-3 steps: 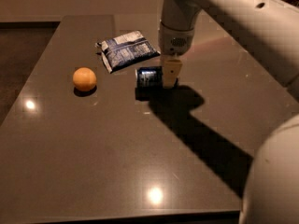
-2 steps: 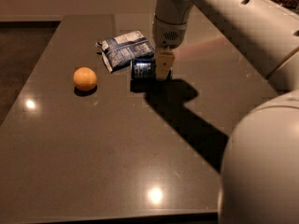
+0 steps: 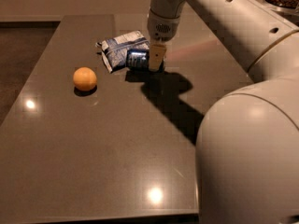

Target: Move pepsi can near blue chip bag

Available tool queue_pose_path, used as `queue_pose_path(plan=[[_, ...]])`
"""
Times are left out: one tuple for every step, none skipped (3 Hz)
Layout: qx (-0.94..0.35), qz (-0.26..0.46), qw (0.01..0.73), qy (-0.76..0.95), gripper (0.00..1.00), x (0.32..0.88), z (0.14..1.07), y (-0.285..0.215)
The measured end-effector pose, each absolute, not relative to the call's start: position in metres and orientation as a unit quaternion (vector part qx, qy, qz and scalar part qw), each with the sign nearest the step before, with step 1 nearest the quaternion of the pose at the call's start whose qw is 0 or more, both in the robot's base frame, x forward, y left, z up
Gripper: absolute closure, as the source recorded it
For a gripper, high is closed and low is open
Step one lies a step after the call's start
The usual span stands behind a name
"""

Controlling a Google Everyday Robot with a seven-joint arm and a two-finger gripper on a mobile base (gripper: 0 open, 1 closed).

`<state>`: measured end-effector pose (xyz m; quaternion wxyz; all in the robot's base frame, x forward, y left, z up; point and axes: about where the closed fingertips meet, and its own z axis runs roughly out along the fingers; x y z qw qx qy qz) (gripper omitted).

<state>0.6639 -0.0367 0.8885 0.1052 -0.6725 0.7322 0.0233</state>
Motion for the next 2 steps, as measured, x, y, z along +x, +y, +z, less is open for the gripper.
queue_pose_path(plan=[[-0.662, 0.022, 0.11, 0.741, 0.64, 0.6751, 0.8859, -0.0355], [-0.658, 0.01, 0.103, 0.746, 0.33, 0.6836, 0.8791, -0.0424]])
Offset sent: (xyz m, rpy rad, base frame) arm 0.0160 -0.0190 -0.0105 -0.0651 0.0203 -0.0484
